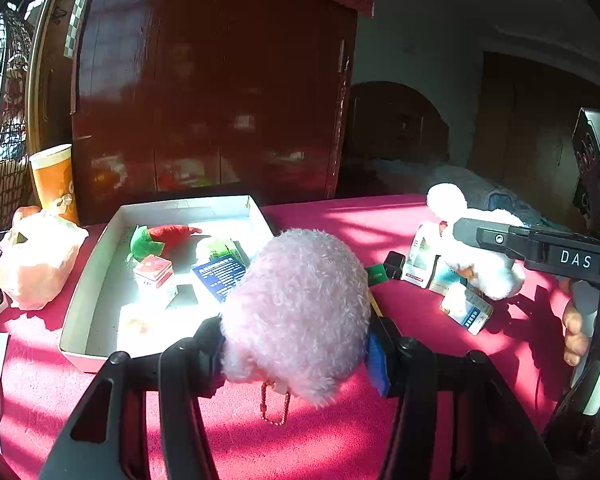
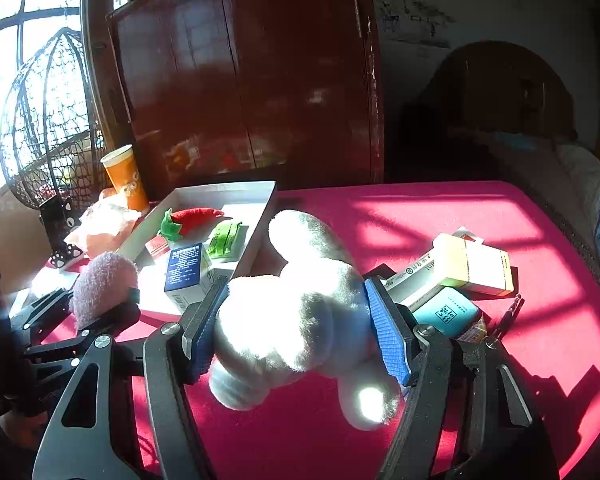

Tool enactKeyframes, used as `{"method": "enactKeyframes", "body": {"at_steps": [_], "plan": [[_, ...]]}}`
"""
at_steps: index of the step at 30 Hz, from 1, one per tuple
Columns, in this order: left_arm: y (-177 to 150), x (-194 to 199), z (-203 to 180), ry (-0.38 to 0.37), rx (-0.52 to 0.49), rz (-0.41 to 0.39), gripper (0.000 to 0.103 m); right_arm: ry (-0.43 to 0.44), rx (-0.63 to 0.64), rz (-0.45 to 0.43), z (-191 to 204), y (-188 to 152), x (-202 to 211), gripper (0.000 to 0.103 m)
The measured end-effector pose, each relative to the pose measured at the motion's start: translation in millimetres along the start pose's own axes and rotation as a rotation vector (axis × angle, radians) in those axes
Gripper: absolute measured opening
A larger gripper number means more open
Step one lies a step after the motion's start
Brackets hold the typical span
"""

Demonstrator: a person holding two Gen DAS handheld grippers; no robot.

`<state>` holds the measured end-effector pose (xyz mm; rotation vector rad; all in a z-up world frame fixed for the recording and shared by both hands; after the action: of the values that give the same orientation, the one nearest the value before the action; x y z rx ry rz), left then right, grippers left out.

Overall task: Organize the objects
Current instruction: 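Carry the pink pompom and white bunny into the white tray and release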

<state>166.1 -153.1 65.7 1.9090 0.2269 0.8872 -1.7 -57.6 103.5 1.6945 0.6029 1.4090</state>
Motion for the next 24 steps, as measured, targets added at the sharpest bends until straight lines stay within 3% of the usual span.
{"method": "enactKeyframes", "body": {"at_steps": [24], "plan": [[9,10,15,0.019,0.028,-0.042,0.055,0.013,-0.032,-0.048,3,17,11,0.068]]}}
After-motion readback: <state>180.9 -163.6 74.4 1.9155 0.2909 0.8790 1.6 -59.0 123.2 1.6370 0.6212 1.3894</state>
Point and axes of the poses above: each gripper's, at about its wrist camera, not at the fingertips, and x roughly against the way its jaws point, z to its left, y to its top, the point moved 4 cm from there along -x, roughly the way its jaws point, and after that the axes turned 10 degrees about x, right-handed, at the moved point
